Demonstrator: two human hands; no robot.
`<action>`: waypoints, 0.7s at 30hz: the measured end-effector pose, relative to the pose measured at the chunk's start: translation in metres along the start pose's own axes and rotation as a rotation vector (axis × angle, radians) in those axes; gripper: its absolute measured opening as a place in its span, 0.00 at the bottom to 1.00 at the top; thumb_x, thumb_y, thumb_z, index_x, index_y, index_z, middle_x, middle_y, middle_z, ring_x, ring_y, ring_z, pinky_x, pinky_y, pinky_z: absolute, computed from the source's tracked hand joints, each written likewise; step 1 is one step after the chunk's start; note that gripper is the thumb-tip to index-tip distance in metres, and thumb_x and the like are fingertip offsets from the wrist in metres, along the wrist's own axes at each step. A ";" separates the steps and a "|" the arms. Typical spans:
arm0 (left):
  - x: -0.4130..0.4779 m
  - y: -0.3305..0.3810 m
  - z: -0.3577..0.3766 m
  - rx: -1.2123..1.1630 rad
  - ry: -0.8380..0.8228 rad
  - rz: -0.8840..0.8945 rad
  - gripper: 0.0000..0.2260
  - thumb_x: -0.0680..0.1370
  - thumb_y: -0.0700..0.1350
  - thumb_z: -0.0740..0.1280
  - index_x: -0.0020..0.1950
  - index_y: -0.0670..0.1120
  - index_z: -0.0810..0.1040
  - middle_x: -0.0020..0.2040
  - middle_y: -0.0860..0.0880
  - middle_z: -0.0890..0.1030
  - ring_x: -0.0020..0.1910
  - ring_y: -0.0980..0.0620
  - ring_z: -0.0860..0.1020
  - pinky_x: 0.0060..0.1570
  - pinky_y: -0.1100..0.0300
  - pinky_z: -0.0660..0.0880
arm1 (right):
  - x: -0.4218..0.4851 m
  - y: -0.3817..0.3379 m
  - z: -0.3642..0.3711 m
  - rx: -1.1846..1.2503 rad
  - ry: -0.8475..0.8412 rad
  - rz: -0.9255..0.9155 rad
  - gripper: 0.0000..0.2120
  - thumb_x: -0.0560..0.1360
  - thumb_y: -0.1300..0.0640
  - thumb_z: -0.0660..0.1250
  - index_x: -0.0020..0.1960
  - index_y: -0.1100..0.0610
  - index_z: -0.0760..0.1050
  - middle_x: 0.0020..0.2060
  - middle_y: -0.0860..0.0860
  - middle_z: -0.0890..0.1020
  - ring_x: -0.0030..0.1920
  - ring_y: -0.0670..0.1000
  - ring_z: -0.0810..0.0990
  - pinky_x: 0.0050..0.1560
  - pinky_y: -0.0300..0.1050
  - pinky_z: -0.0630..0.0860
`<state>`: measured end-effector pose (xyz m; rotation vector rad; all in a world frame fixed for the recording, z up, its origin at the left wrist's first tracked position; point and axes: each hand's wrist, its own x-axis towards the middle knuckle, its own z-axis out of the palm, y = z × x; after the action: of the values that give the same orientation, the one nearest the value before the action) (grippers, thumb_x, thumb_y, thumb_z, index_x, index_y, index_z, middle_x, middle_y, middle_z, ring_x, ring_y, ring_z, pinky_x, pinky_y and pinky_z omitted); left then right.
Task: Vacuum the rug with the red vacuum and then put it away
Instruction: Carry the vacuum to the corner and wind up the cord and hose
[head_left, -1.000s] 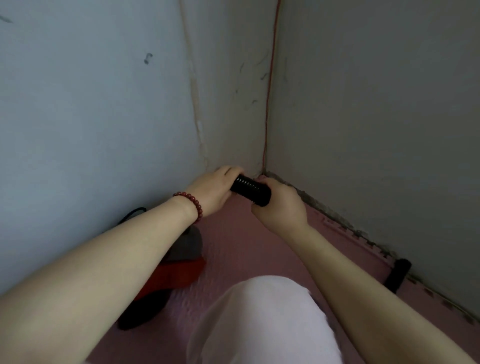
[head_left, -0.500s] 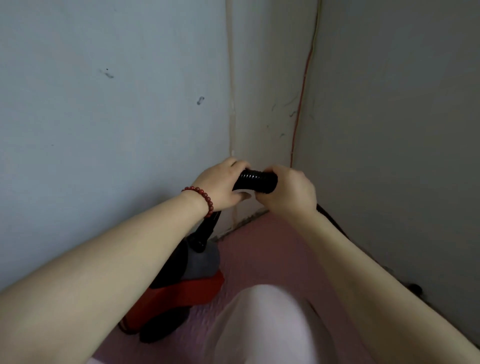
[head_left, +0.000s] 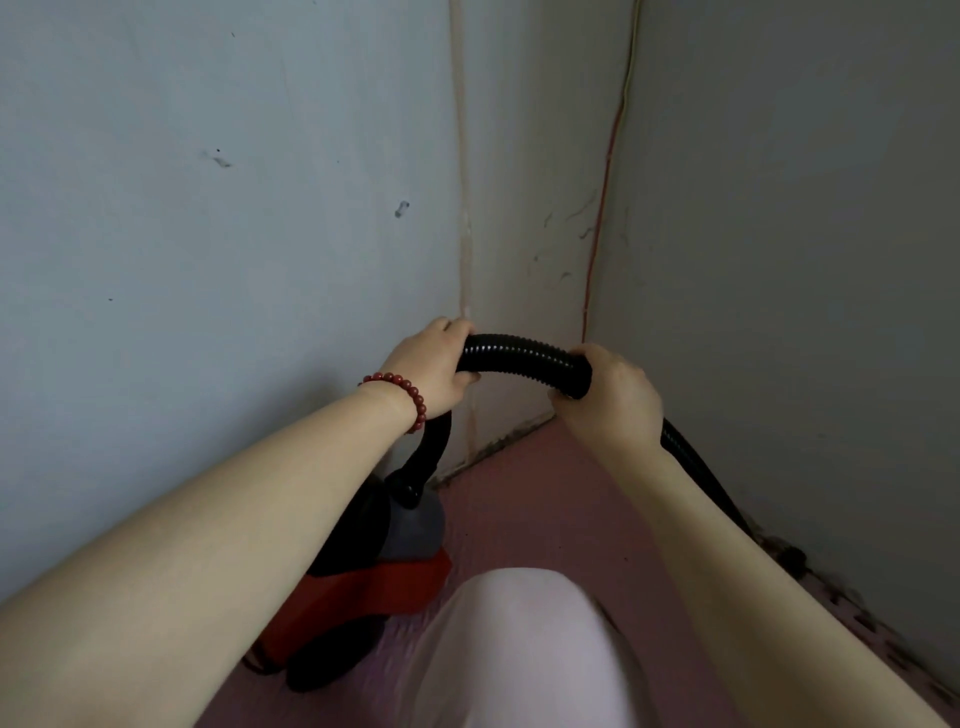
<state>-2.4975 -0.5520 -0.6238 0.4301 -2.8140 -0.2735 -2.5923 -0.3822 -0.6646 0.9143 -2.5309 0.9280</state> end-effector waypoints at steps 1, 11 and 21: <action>-0.001 -0.003 -0.001 0.009 -0.013 -0.015 0.18 0.76 0.47 0.67 0.63 0.46 0.68 0.57 0.47 0.73 0.52 0.49 0.75 0.50 0.59 0.72 | -0.001 0.001 0.002 0.002 0.005 0.017 0.10 0.72 0.55 0.69 0.53 0.54 0.77 0.44 0.50 0.82 0.42 0.52 0.80 0.35 0.44 0.74; -0.013 0.007 -0.014 0.008 0.088 0.183 0.19 0.72 0.48 0.70 0.62 0.54 0.72 0.55 0.55 0.76 0.50 0.55 0.75 0.47 0.59 0.74 | 0.009 -0.035 0.000 -0.118 -0.022 -0.127 0.04 0.72 0.57 0.64 0.46 0.54 0.76 0.38 0.48 0.79 0.38 0.53 0.77 0.32 0.42 0.67; -0.042 -0.020 -0.007 -0.076 0.008 0.028 0.17 0.72 0.46 0.69 0.59 0.51 0.70 0.53 0.52 0.77 0.49 0.51 0.76 0.50 0.58 0.74 | -0.003 -0.036 0.017 -0.093 0.123 -0.249 0.17 0.65 0.55 0.73 0.53 0.53 0.79 0.44 0.48 0.83 0.46 0.55 0.80 0.50 0.53 0.70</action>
<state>-2.4516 -0.5587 -0.6323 0.3737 -2.7888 -0.3701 -2.5672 -0.4139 -0.6618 1.0779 -2.2730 0.7593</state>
